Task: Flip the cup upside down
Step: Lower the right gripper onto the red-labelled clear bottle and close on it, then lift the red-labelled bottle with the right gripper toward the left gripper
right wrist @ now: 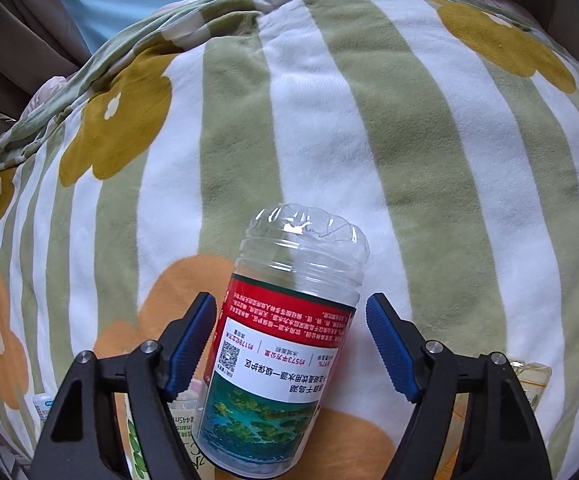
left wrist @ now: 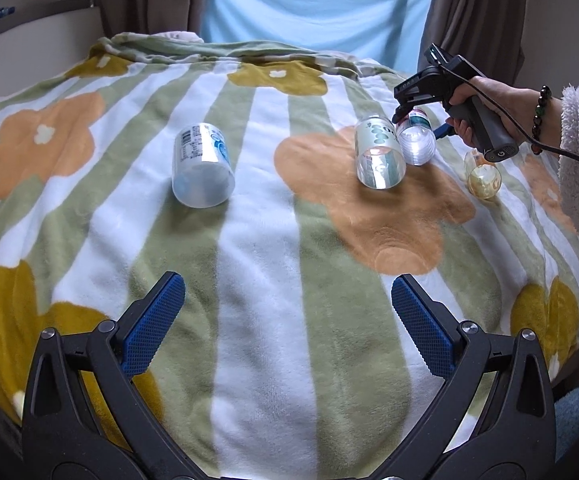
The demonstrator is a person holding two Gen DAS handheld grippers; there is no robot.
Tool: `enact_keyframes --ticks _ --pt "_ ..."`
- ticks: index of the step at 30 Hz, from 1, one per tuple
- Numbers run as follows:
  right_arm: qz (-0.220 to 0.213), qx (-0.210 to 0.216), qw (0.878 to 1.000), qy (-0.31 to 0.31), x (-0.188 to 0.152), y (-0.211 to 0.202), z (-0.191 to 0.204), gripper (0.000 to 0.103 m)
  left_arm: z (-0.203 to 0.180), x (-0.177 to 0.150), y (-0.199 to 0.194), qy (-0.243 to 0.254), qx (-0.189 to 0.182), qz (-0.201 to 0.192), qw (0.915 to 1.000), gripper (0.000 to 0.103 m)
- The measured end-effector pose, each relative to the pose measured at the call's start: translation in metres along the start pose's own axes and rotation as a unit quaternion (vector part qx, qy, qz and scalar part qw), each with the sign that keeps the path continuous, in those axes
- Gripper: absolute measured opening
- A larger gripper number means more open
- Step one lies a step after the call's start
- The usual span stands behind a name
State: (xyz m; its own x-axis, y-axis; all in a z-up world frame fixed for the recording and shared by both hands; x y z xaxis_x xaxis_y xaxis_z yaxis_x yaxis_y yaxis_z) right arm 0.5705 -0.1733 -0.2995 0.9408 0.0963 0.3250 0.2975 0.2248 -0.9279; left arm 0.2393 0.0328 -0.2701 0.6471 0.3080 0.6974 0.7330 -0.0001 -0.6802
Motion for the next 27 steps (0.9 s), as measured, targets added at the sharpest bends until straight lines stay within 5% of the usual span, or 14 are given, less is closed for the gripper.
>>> enact_keyframes --ticks 8,15,21,27 --pt "-0.011 0.027 0.999 0.016 -0.003 -0.012 -0.006 0.062 0.007 0.000 -0.004 -0.011 0.013 -0.005 0.9998 0.103" --pt "-0.043 0.075 0.993 -0.082 -0.015 -0.093 0.027 0.062 0.006 -0.005 -0.007 -0.004 0.026 -0.009 0.9996 0.103" --pt "-0.023 0.132 0.973 -0.188 -0.090 -0.139 0.083 0.062 0.009 -0.011 -0.007 -0.007 0.024 -0.005 0.9997 0.103" --pt "0.037 0.152 0.959 -0.236 -0.177 -0.101 0.124 0.062 0.011 -0.015 -0.010 -0.013 0.016 -0.003 0.9998 0.103"
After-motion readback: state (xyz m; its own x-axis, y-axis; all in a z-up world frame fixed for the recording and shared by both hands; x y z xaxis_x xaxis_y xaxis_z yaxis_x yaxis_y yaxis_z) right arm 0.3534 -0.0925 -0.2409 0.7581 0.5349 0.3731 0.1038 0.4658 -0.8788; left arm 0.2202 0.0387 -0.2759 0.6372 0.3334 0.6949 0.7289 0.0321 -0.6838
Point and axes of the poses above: each gripper's, at about its wrist camera, not at the fingertips, and y roughly the way its jaws point, z to its left, x to its top, the point moved 9 cm from there along y, roughly the way its jaws point, and after that the axes turned 9 degrees about -y, right-handed, at the moved point
